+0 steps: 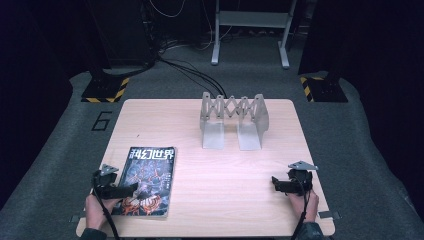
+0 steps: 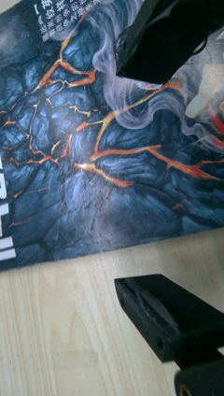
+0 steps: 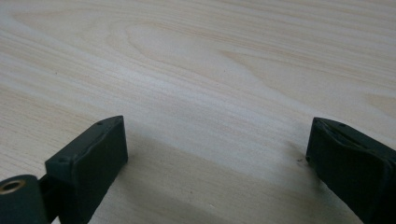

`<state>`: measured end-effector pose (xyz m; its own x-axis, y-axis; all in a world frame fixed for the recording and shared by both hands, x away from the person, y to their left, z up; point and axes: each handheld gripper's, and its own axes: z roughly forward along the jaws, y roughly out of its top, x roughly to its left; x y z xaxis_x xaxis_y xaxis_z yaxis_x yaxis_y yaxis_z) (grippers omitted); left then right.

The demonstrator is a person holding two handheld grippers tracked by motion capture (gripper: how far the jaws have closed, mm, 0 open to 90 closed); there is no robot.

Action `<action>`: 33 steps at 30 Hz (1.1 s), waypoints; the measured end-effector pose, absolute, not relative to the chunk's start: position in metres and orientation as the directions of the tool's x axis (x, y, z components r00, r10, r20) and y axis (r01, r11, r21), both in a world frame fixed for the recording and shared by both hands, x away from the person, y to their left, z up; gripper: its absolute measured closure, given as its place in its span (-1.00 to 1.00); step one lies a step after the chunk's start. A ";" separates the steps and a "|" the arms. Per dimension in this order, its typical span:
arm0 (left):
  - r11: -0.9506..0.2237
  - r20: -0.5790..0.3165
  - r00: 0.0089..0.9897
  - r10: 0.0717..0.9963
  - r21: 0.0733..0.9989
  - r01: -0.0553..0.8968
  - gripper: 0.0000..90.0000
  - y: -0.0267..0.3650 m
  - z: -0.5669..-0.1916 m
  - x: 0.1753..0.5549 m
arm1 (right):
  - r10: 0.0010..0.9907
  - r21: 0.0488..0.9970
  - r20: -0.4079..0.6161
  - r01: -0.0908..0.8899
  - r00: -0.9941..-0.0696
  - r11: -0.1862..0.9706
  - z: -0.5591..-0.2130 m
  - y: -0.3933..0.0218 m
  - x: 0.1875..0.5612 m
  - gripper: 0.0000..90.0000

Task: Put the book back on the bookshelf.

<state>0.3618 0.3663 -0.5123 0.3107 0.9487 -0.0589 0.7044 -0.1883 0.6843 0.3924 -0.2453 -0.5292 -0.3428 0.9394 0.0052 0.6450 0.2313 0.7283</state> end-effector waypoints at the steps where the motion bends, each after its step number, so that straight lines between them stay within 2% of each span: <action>1: -0.191 -0.061 0.314 0.947 0.682 0.706 -0.91 0.366 -0.513 0.363 | 0.939 0.728 0.005 0.645 -0.343 0.231 -0.529 -0.245 0.392 -0.89; 5: -0.204 -0.066 0.332 0.941 0.673 0.711 -0.82 0.363 -0.517 0.365 | 0.939 0.729 0.005 0.645 -0.343 0.231 -0.529 -0.245 0.392 -0.89; 18: -0.207 -0.044 0.316 0.948 0.671 0.712 -0.82 0.356 -0.519 0.361 | 0.940 0.730 0.006 0.644 -0.341 0.229 -0.529 -0.245 0.392 -0.88; 33: -0.214 -0.043 0.321 0.946 0.662 0.718 -0.82 0.331 -0.518 0.360 | 0.940 0.728 0.006 0.646 -0.341 0.230 -0.529 -0.246 0.392 -0.87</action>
